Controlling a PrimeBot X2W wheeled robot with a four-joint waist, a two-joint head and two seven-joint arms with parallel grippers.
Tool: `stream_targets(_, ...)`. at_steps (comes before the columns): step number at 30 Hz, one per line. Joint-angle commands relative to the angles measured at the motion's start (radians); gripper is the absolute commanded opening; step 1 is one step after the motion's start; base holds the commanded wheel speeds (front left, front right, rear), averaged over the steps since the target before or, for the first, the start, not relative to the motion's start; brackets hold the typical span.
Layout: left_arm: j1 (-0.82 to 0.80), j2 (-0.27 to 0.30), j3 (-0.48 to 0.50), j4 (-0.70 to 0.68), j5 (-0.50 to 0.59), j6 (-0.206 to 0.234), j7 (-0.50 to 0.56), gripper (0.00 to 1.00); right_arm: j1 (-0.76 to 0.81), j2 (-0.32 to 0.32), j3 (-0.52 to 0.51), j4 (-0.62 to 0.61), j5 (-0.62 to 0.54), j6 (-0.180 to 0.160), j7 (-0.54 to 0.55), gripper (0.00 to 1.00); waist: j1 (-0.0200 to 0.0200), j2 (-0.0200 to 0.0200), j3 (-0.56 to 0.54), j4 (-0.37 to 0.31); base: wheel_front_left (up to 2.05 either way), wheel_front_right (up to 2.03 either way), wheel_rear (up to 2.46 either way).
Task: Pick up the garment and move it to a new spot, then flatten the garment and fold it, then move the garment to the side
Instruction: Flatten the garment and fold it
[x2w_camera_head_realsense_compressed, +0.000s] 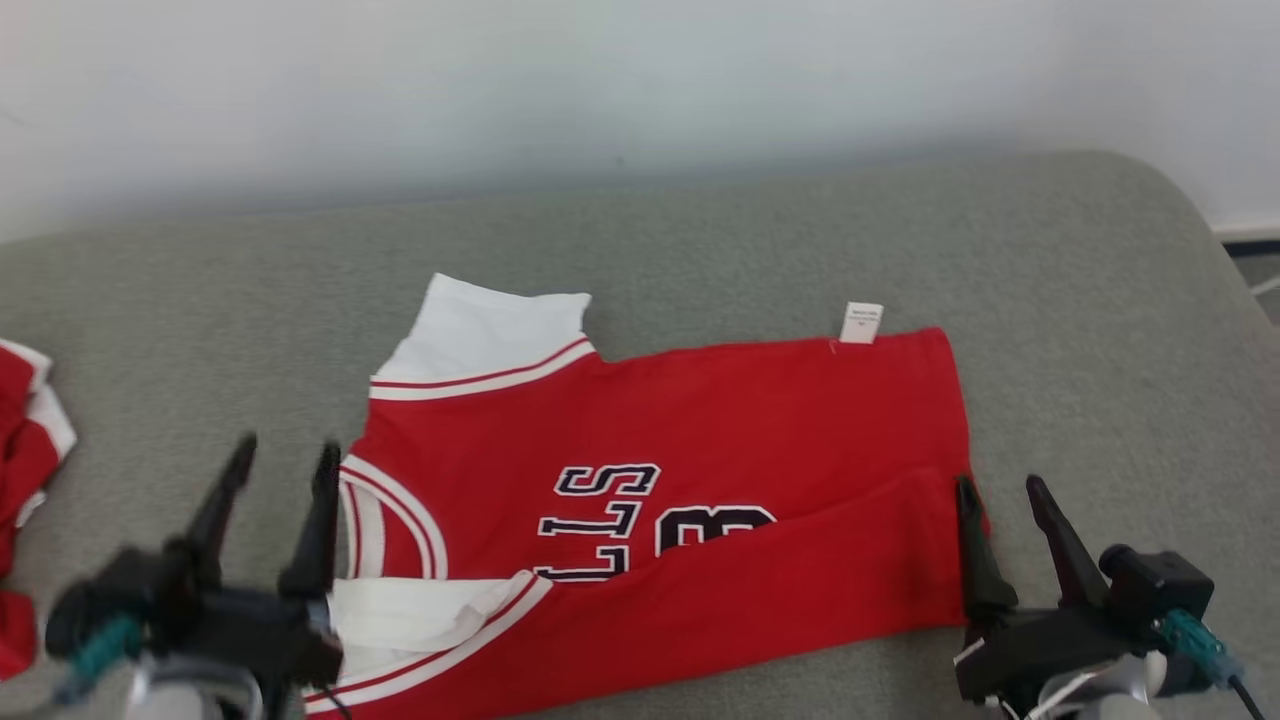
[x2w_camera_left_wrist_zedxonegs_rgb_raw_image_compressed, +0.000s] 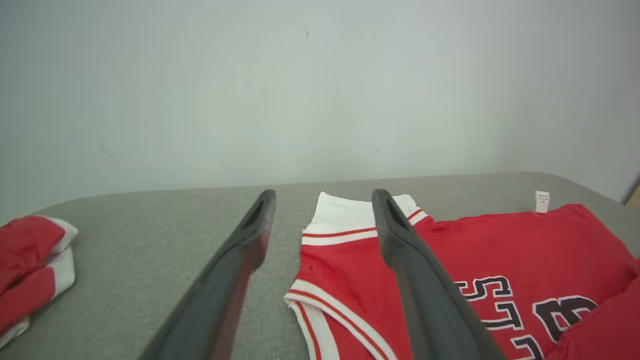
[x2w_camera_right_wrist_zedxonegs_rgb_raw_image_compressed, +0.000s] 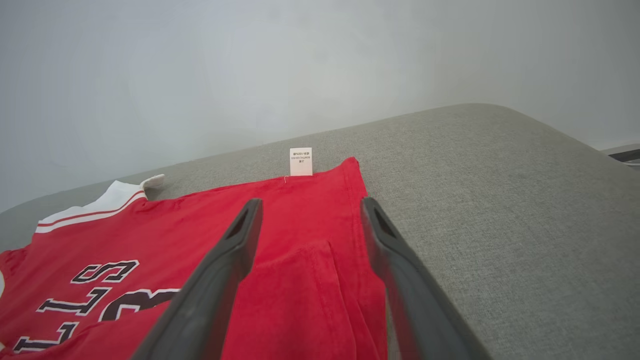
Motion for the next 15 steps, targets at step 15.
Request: stream_targets(15,-0.466,0.308,-0.218,0.157,-0.344,-0.014,0.277,1.0,-0.237,0.082,0.056,0.057,0.001,-0.001,-0.037,1.0,-0.0001,-0.0001,0.256,-0.25,0.0,0.0,0.0)
